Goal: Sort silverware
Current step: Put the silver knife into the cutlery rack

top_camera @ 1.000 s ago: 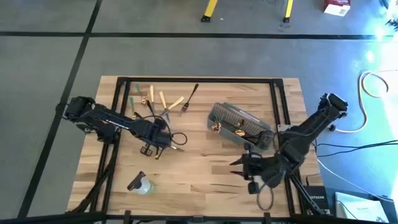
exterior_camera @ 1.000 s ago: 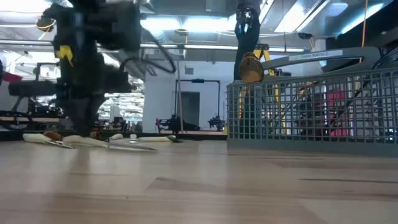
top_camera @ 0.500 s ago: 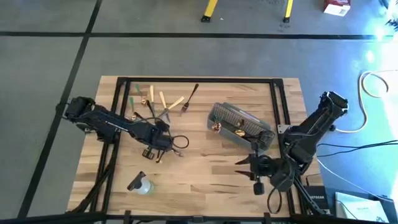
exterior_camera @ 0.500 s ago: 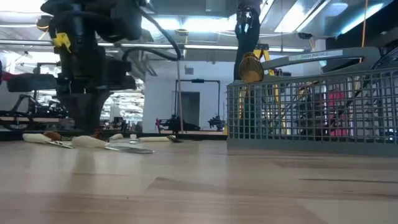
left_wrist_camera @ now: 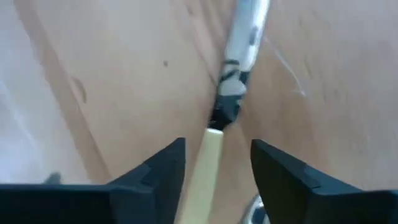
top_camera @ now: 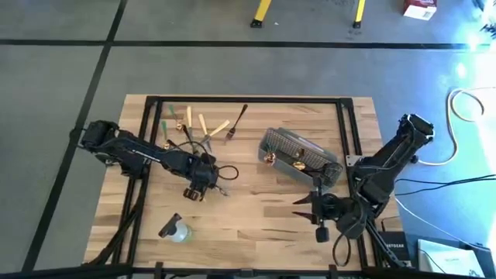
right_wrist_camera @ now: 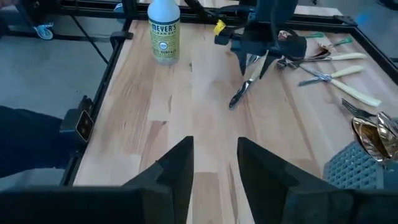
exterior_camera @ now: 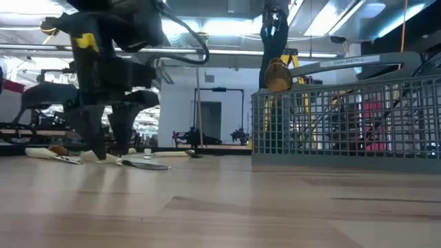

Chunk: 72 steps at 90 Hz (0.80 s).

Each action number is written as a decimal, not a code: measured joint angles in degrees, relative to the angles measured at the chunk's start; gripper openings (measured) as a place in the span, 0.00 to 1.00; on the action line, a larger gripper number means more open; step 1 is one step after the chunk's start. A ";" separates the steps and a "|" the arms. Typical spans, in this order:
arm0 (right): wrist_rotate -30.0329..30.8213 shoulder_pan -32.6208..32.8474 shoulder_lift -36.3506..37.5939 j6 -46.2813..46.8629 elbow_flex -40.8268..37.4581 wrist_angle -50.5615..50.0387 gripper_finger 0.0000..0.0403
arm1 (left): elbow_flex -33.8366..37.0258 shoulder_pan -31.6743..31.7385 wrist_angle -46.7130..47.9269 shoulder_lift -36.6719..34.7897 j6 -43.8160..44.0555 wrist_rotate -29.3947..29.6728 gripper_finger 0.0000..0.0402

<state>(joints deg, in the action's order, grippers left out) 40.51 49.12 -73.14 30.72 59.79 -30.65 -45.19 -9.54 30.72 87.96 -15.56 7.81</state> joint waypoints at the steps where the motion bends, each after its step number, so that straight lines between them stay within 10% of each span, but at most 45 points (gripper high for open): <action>1: 0.00 0.00 0.00 0.00 0.00 0.00 0.27 | -0.01 0.00 -0.06 0.00 -0.10 -0.01 0.44; 72: -1.11 -4.11 -0.17 0.56 0.00 0.60 0.27 | 17.91 9.39 -19.14 -7.23 -7.33 -7.87 0.45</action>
<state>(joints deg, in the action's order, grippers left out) 39.41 45.01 -73.32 31.28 59.79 -30.06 -27.28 -0.15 11.58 80.73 -22.89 -0.06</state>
